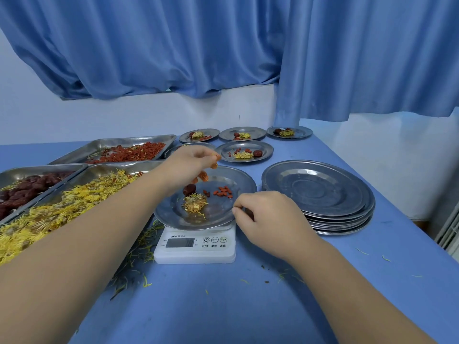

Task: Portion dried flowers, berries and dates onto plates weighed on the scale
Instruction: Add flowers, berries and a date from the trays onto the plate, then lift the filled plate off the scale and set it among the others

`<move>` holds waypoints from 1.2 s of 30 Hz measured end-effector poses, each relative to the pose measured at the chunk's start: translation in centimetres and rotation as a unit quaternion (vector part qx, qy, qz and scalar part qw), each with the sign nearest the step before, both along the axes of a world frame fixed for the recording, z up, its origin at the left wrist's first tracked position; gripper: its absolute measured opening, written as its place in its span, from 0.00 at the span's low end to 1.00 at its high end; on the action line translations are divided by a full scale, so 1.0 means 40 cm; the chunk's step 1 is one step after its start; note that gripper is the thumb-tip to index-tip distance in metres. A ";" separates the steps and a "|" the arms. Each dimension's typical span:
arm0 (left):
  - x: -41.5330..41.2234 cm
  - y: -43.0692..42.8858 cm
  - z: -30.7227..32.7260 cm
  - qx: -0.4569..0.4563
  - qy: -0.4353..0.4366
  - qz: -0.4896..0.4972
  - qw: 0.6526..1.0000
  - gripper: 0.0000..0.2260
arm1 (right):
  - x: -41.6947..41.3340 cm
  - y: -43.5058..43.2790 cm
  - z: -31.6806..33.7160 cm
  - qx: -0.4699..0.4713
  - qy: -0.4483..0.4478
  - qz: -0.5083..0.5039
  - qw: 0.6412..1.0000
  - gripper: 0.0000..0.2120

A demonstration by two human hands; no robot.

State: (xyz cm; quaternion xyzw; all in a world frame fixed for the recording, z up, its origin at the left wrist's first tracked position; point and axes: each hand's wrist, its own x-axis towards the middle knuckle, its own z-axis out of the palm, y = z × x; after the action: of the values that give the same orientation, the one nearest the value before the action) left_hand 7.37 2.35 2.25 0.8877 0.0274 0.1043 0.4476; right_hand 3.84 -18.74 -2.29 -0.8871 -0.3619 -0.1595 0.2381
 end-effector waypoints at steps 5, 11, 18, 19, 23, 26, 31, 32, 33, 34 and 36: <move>-0.037 0.031 -0.018 -0.210 0.003 0.022 0.977 0.08 | 0.004 0.002 -0.008 0.016 0.007 -0.005 1.000 0.10; -0.106 0.069 -0.063 -0.420 -0.001 0.035 0.907 0.09 | 0.014 0.011 -0.024 0.067 0.045 -0.028 0.996 0.06; -0.148 0.075 -0.078 -0.434 -0.109 0.067 0.892 0.08 | 0.024 0.024 -0.041 0.121 0.103 -0.077 0.984 0.06; -0.153 0.076 -0.079 -0.431 -0.128 0.083 0.889 0.07 | 0.025 0.027 -0.045 0.134 0.117 -0.085 0.980 0.06; -0.166 0.081 -0.090 -0.437 -0.180 0.178 0.863 0.07 | 0.026 0.043 -0.056 0.157 0.184 -0.108 0.964 0.07; -0.169 0.078 -0.096 -0.429 -0.201 0.215 0.854 0.06 | 0.024 0.052 -0.059 0.202 0.247 -0.110 0.941 0.06; -0.168 0.076 -0.095 -0.455 -0.180 0.224 0.843 0.04 | 0.023 0.055 -0.058 0.297 0.315 -0.083 0.898 0.04; -0.169 0.077 -0.094 -0.467 -0.175 0.219 0.839 0.05 | 0.022 0.054 -0.058 0.316 0.326 -0.077 0.888 0.05; -0.170 0.077 -0.093 -0.479 -0.173 0.213 0.834 0.06 | 0.022 0.055 -0.059 0.335 0.339 -0.070 0.876 0.05; -0.172 0.077 -0.092 -0.488 -0.174 0.209 0.829 0.07 | 0.021 0.055 -0.058 0.355 0.353 -0.061 0.863 0.05; -0.175 0.076 -0.091 -0.505 -0.184 0.202 0.819 0.11 | 0.020 0.055 -0.057 0.398 0.380 -0.040 0.834 0.04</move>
State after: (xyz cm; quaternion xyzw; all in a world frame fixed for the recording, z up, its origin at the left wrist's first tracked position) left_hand 0.38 5.40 -1.41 0.4764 0.1721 0.3251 0.7986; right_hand 4.62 -16.56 -4.56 -0.7202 -0.1120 0.0508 0.6828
